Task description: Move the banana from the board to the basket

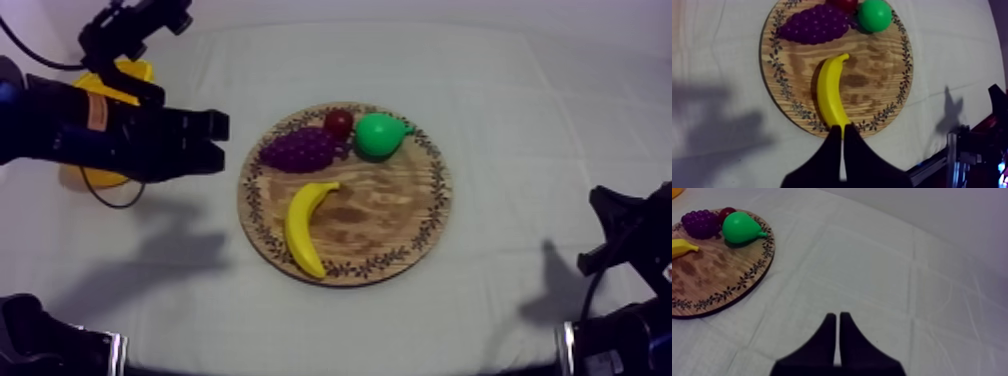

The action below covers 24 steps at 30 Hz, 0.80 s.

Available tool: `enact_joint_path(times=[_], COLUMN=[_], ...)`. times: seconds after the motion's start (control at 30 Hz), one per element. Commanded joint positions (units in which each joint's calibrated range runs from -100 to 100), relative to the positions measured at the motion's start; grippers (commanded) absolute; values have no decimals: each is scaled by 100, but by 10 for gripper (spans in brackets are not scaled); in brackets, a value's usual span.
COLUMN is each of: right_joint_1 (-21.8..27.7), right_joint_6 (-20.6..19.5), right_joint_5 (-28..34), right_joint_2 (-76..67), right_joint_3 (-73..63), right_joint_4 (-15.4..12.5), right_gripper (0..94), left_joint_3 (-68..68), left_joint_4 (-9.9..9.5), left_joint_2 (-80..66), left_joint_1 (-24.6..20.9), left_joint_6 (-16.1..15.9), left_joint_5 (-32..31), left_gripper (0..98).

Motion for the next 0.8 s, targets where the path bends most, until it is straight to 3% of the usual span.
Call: enact_joint_path(times=[0.0, 0.17, 0.37, 0.4, 0.47, 0.53, 0.63, 0.77], right_joint_1=[3, 3, 3, 3, 3, 3, 3, 3], right_joint_6=[-8, -8, -7, -7, -7, -7, -7, -7], right_joint_5=[0, 0, 0, 0, 0, 0, 0, 0], right_joint_2=[-4, -4, -4, -4, -4, -4, -4, -4], right_joint_3=[-3, -3, -3, -3, -3, -3, -3, -3], right_joint_4=[-2, -2, -2, -2, -2, -2, -2, -2], right_gripper=[5, 5, 5, 5, 5, 5, 5, 5], left_joint_3=[44, 271, 302, 306, 343, 369, 396, 528], left_joint_4=[40, 213, 268, 271, 315, 402, 512, 829], left_joint_2=[101, 250, 340, 359, 392, 416, 428, 418], left_joint_1=[9, 69, 134, 143, 128, 121, 161, 189], left_joint_6=[-40, -185, -219, -180, -124, -189, -285, -635], left_joint_5=[-87, -581, -742, -712, -640, -630, -725, -965], left_gripper=[8, 10, 62, 147, 449, 620, 763, 902])
